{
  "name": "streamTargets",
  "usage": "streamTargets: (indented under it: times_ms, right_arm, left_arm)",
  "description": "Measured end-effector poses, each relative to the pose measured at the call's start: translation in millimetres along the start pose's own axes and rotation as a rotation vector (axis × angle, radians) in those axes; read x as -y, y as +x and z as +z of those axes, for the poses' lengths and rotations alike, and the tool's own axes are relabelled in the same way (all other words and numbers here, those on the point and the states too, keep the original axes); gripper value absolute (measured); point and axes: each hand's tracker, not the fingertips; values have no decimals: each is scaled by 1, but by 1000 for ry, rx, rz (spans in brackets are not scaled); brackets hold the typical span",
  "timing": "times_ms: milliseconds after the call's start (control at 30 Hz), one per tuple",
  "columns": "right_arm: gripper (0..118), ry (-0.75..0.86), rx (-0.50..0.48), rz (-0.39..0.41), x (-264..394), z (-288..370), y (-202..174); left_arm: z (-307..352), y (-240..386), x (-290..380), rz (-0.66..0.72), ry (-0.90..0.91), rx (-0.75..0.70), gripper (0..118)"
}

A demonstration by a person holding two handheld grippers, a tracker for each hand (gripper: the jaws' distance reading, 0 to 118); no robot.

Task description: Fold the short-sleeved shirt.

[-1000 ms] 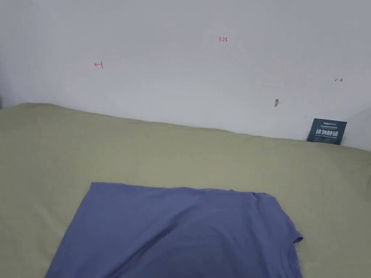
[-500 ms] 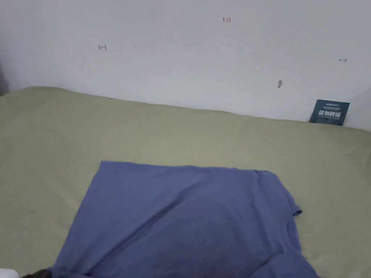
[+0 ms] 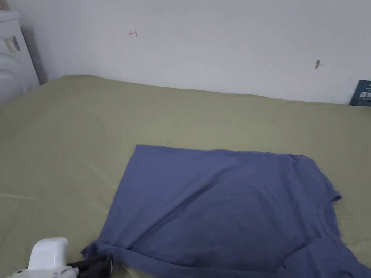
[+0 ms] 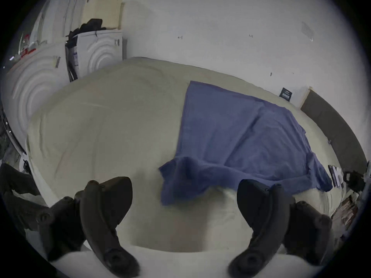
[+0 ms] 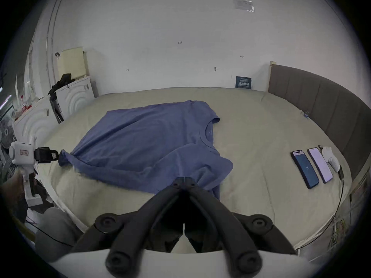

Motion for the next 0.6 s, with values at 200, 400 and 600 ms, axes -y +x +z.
streamTargets:
  times_ms: [200,400,600]
  right_arm:
    - [0,-32,30,5,0,-1,5]
    - [8,-59,45,-33,-4,-12,20]
    - [109,-279,-4,-65,-1,-76,30]
  left_arm:
    - [-49,17,-17,-55,-77,-47,68]
    - [-50,28,-13,-86,-71,-28,5]
    - [-45,16,-14,-46,-69,13,5]
